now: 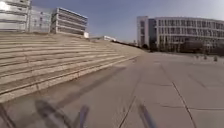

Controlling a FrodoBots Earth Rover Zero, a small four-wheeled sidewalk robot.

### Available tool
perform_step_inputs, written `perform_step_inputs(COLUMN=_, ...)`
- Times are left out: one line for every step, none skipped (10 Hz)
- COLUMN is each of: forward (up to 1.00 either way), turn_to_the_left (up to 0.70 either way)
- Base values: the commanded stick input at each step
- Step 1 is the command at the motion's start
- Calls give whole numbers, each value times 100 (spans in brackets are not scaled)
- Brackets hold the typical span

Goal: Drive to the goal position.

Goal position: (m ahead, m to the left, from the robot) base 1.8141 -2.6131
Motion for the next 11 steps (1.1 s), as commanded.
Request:
perform_step_inputs(forward=70, turn_to_the_left=-27)
perform_step_inputs(forward=70, turn_to_the_left=-27)
perform_step_inputs(forward=70, turn_to_the_left=-27)
perform_step_inputs(forward=70, turn_to_the_left=-27)
perform_step_inputs(forward=50, turn_to_the_left=-32)
perform_step_inputs(forward=0, turn_to_the_left=-45)
perform_step_inputs(forward=0, turn_to_the_left=-45)
perform_step_inputs(forward=0, turn_to_the_left=-45)
perform_step_inputs(forward=0, turn_to_the_left=-45)
perform_step_inputs(forward=0, turn_to_the_left=-45)
perform_step_inputs(forward=0, turn_to_the_left=-45)
